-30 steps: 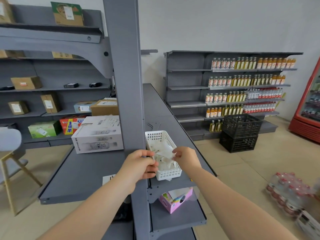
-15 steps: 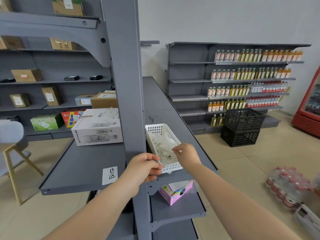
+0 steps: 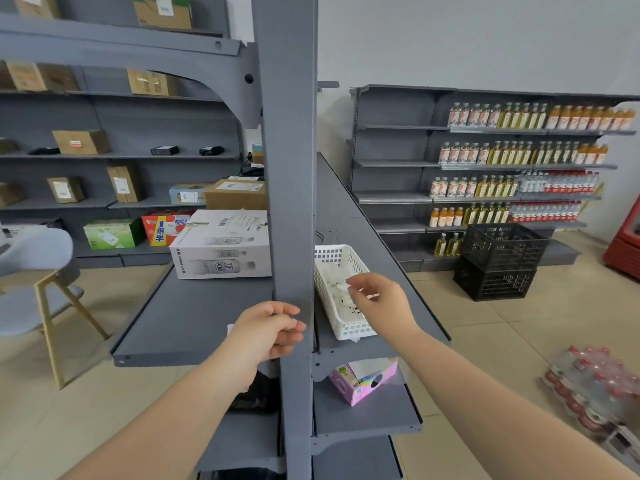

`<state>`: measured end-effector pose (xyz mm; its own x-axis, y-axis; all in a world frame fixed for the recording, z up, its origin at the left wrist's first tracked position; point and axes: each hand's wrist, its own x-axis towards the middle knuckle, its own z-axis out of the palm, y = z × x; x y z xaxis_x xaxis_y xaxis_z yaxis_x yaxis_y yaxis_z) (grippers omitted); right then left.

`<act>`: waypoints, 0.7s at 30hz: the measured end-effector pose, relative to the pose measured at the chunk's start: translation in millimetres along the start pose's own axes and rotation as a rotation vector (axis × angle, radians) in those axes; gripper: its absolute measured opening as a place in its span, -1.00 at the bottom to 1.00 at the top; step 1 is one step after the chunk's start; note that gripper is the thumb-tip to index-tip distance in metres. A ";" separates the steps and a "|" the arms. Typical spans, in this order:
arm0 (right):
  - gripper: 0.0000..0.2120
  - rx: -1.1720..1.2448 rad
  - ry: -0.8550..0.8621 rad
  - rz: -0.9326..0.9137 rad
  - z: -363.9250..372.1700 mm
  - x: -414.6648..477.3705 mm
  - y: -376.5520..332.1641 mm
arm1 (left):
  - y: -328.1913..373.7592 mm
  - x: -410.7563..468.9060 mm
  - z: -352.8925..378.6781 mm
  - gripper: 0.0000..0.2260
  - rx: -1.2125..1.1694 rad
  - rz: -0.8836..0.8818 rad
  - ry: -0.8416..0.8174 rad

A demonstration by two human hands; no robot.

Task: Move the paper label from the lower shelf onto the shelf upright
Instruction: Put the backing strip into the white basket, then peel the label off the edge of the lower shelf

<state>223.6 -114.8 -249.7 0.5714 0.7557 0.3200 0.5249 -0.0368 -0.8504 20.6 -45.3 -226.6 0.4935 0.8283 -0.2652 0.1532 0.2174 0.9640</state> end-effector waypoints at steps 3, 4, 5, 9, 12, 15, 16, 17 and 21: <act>-0.86 0.080 -0.097 -0.043 21.9 -10.6 -21.7 | -0.7 4.7 -28.2 -0.83 -0.051 -0.007 0.062; -0.86 0.105 -0.137 -0.047 28.4 -14.4 -28.3 | -0.5 6.7 -36.6 -0.83 -0.056 -0.005 0.085; -0.87 0.124 -0.182 -0.049 35.6 -17.9 -34.4 | 0.1 7.7 -45.3 -0.83 -0.062 -0.001 0.108; -0.88 0.095 -0.351 -0.047 71.5 -29.6 -49.6 | 0.2 7.3 -80.8 -0.84 -0.104 0.037 0.196; -0.87 0.090 -0.398 -0.023 102.3 -31.9 -45.5 | -8.1 4.2 -106.0 -0.83 -0.154 0.047 0.252; -0.90 0.016 -0.405 0.011 130.9 -32.8 -33.5 | -23.7 2.7 -124.4 -0.82 -0.170 0.012 0.293; -0.90 -0.028 -0.407 0.022 140.5 -33.4 -28.8 | -30.7 3.6 -129.6 -0.81 -0.175 -0.008 0.308; -0.88 -0.071 -0.402 0.029 145.5 -34.3 -24.4 | -36.3 4.4 -130.4 -0.81 -0.178 -0.029 0.319; -0.79 -0.209 -0.409 0.067 166.0 -39.1 -15.0 | -60.1 9.8 -133.6 -0.81 -0.194 -0.120 0.348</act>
<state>88.6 -35.3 -318.8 0.3342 0.9416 0.0404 0.6351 -0.1933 -0.7479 -98.1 18.8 -284.5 0.1581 0.9089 -0.3859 0.0114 0.3891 0.9211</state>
